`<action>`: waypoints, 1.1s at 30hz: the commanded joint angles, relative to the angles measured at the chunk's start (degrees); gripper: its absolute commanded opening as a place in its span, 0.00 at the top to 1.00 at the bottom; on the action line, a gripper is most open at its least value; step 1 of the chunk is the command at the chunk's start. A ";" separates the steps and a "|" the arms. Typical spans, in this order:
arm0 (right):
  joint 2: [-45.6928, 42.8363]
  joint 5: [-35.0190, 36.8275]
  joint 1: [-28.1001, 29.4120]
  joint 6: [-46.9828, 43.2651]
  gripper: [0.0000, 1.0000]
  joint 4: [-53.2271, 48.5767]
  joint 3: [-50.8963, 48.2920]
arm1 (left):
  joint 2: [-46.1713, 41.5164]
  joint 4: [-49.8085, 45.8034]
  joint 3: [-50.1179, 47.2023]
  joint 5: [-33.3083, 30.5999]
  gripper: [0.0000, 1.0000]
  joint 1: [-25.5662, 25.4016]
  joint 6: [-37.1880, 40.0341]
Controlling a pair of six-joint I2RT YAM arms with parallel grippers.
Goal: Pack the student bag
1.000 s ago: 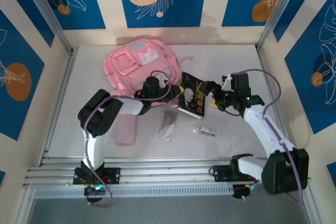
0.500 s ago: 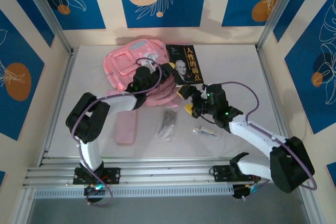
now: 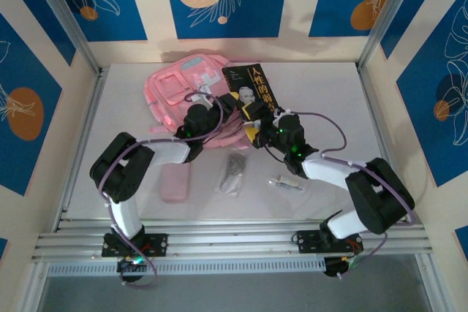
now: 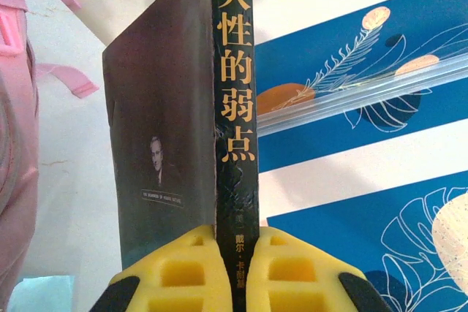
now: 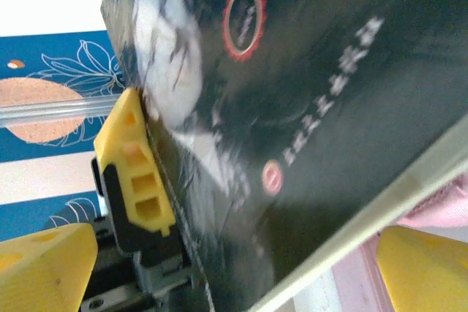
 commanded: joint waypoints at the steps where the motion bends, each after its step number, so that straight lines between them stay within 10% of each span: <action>1: 1.63 3.37 -0.16 0.73 0.08 6.62 1.54 | -4.41 8.68 -0.73 -2.01 1.00 -0.62 -1.58; 15: 1.36 4.10 -3.03 -4.55 0.89 5.40 4.49 | -6.54 8.31 -4.76 -0.56 0.99 -1.05 -3.09; 17: 0.45 3.28 -3.53 -5.97 0.96 4.15 4.87 | -7.28 6.85 -5.06 0.34 0.80 -1.04 -1.94; 23: -4.92 0.23 -6.46 -11.88 0.97 -4.17 5.60 | -13.80 -9.96 -5.10 2.36 0.12 -0.96 10.64; 33: -19.67 -5.54 -17.11 -26.70 0.95 -28.85 7.82 | -15.80 -56.49 10.36 3.06 0.04 1.99 46.83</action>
